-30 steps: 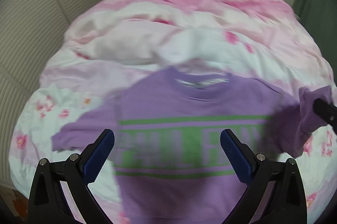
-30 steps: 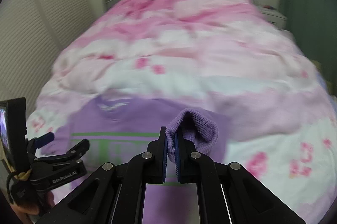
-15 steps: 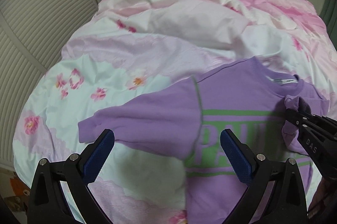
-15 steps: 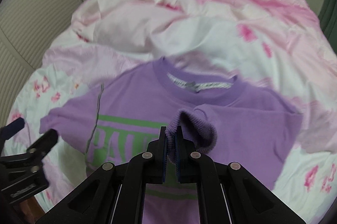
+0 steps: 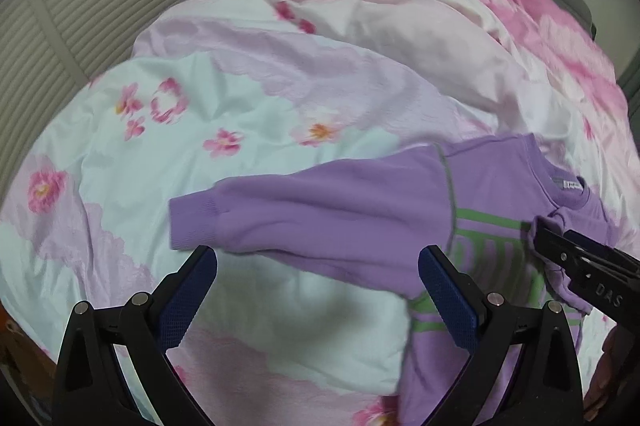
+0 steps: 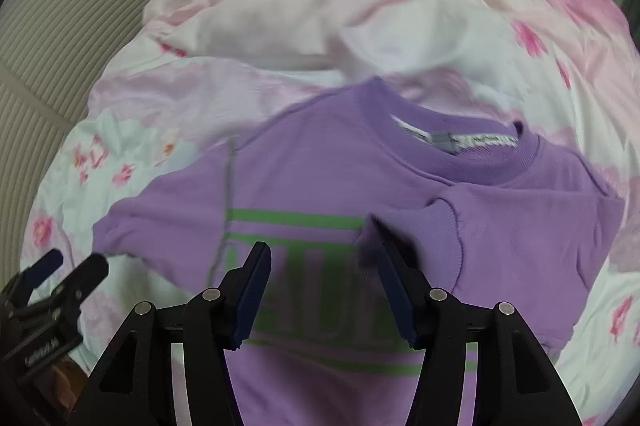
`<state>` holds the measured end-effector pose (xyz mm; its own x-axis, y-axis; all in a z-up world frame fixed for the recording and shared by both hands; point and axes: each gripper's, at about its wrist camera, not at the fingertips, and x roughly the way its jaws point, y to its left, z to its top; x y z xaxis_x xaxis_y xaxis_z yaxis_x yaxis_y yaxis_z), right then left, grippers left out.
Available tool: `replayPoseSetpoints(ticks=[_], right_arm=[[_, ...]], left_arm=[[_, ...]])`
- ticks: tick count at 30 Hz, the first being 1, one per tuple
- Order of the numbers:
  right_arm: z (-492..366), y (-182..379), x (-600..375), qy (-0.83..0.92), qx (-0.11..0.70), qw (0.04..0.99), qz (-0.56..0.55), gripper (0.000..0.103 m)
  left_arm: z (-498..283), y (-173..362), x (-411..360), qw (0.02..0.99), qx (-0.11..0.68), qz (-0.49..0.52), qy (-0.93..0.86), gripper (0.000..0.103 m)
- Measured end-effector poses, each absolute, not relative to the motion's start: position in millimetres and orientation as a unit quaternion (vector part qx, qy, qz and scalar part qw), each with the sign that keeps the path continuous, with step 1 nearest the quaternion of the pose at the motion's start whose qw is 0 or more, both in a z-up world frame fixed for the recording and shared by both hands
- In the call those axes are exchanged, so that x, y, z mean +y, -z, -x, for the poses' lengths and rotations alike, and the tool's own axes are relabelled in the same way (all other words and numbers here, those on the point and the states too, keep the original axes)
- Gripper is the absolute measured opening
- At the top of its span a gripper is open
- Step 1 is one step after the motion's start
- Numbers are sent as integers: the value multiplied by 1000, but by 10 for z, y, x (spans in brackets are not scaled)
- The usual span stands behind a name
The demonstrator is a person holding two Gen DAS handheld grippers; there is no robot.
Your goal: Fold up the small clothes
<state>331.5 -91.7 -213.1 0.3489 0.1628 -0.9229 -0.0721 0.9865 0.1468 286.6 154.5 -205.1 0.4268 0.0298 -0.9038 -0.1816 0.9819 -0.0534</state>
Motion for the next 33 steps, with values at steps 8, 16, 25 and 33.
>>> replayPoseSetpoints(ticks=[8, 16, 25, 33], right_arm=[[-3177, 2042, -30, -99, 572, 814, 24, 57], [-3145, 2348, 769, -139, 597, 786, 76, 57], [-3086, 2457, 981, -135, 604, 779, 101, 57], [-3097, 2475, 889, -115, 606, 780, 102, 57]], left_arm=[[-2669, 2370, 2713, 823, 545, 127, -98, 94], [-2935, 2908, 3252, 792, 563, 236, -12, 76], [-3214, 3367, 3272, 759, 582, 294, 12, 51], [-3268, 3060, 3052, 776, 583, 243, 10, 16]])
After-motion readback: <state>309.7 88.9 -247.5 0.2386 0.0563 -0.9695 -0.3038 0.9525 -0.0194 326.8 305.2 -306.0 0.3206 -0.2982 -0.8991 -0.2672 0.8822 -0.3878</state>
